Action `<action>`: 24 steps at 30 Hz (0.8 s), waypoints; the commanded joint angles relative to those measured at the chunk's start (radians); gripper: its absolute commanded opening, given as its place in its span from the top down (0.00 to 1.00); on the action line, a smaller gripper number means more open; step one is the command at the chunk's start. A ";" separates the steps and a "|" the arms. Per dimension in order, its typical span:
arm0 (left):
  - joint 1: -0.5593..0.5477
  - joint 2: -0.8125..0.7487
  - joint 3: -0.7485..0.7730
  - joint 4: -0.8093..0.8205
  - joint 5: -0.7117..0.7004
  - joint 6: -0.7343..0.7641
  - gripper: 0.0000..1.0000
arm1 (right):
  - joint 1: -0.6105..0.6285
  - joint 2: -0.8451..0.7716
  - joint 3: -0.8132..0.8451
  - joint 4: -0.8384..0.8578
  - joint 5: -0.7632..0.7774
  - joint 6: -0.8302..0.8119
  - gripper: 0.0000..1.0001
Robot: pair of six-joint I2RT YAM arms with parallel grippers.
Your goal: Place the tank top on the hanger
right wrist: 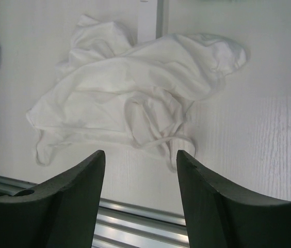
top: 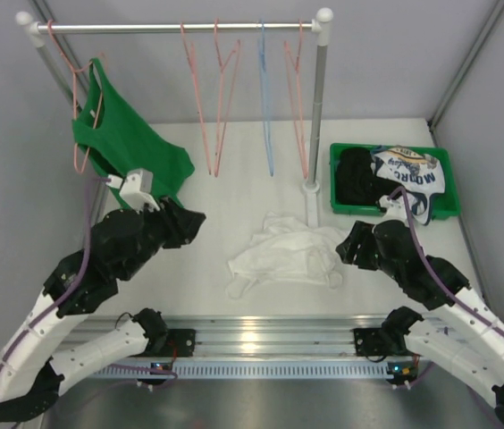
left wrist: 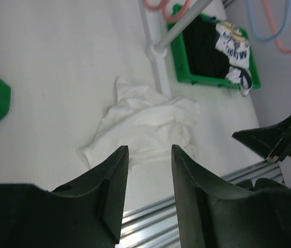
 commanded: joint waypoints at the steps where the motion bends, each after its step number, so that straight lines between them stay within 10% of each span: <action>1: 0.006 0.063 0.174 0.143 -0.132 0.140 0.55 | -0.009 0.004 0.048 -0.009 0.025 -0.033 0.42; 10: 0.026 0.491 0.638 0.315 -0.539 0.463 0.36 | -0.009 -0.003 0.059 -0.024 0.016 -0.038 0.40; 24: 0.344 0.899 1.000 0.197 -0.245 0.486 0.38 | -0.011 -0.026 0.084 -0.069 0.005 -0.048 0.40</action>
